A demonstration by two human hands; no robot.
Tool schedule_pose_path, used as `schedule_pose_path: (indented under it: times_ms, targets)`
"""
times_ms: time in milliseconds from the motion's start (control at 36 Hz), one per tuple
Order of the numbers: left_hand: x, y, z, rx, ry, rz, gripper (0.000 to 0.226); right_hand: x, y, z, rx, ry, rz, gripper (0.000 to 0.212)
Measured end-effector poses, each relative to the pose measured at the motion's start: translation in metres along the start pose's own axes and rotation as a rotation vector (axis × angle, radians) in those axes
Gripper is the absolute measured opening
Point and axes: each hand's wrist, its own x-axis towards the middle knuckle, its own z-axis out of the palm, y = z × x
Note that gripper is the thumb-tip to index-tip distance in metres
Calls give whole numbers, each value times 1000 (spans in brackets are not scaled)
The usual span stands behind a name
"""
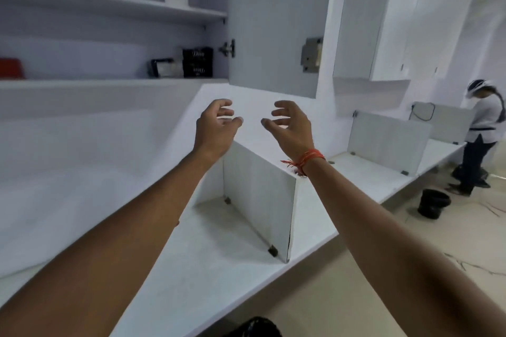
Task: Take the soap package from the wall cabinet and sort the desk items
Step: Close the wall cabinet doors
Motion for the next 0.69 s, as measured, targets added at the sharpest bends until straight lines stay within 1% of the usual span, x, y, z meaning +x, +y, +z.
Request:
schedule_pose_path:
  times_ms: [139, 222, 278, 417, 472, 556, 611, 694]
  targets:
    - [12, 26, 23, 9, 2, 75, 41, 24, -12, -30, -37, 69, -90, 43]
    - [15, 39, 41, 57, -18, 135, 46, 43, -7, -52, -46, 178, -107, 45]
    - [19, 47, 52, 81, -36, 165, 48, 59, 1, -64, -73, 214, -48, 49]
    - [28, 57, 80, 139, -73, 215, 53, 89, 23, -79, -132, 87, 148, 58]
    - [32, 59, 91, 189, -78, 240, 55, 97, 31, -79, -128, 31, 184, 52]
    - [37, 58, 99, 317, -85, 295, 59, 100, 42, -71, -130, -26, 186, 26]
    - [41, 55, 103, 361, -83, 312, 61, 99, 46, -67, -86, 7, 161, 20]
    - [47, 47, 109, 398, -56, 327, 61, 94, 44, -67, 37, 94, 120, 22]
